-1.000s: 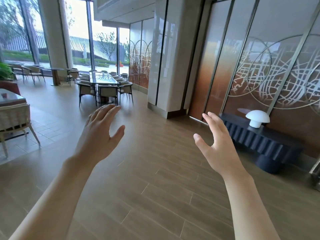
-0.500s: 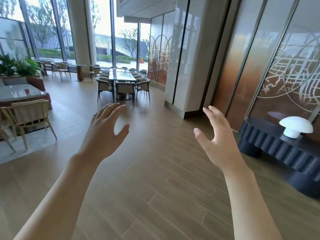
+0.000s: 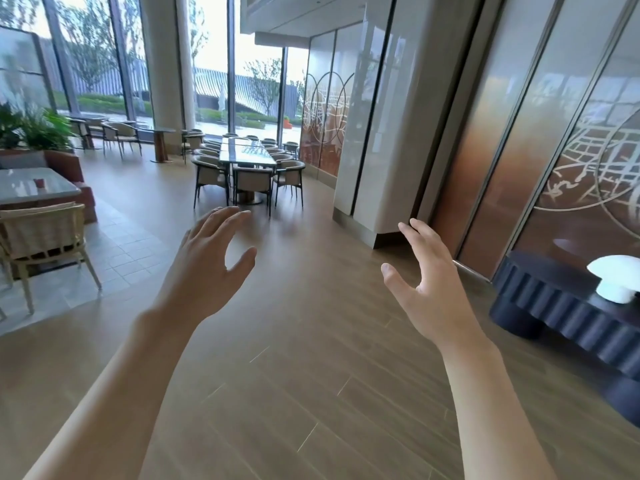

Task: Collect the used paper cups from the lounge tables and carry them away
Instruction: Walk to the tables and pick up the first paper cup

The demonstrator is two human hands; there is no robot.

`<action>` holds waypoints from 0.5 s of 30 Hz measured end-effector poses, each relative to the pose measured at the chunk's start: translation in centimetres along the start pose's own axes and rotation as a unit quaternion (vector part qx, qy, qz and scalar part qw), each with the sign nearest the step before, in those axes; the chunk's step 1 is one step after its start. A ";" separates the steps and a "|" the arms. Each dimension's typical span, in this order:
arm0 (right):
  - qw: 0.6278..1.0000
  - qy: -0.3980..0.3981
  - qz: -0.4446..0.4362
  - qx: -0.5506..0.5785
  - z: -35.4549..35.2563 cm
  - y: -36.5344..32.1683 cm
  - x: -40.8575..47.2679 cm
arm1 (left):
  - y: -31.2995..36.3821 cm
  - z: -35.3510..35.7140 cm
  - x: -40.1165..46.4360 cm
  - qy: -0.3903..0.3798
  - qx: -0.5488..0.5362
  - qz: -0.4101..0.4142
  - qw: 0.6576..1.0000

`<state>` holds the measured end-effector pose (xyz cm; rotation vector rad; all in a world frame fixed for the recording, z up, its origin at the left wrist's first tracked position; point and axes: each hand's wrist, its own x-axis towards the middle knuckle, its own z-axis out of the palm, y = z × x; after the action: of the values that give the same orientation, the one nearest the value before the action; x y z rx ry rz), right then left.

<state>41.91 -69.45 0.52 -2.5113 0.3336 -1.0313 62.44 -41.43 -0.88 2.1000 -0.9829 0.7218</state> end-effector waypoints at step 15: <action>0.999 -0.030 0.023 0.013 17.1 -2.4 17.2 | -20.0 3.3 13.6 -0.008 -0.010 -0.025 1.000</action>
<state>66.26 -68.85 1.20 -2.4938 0.3570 -0.9333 86.81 -40.36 -0.25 2.1084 -0.9392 0.6672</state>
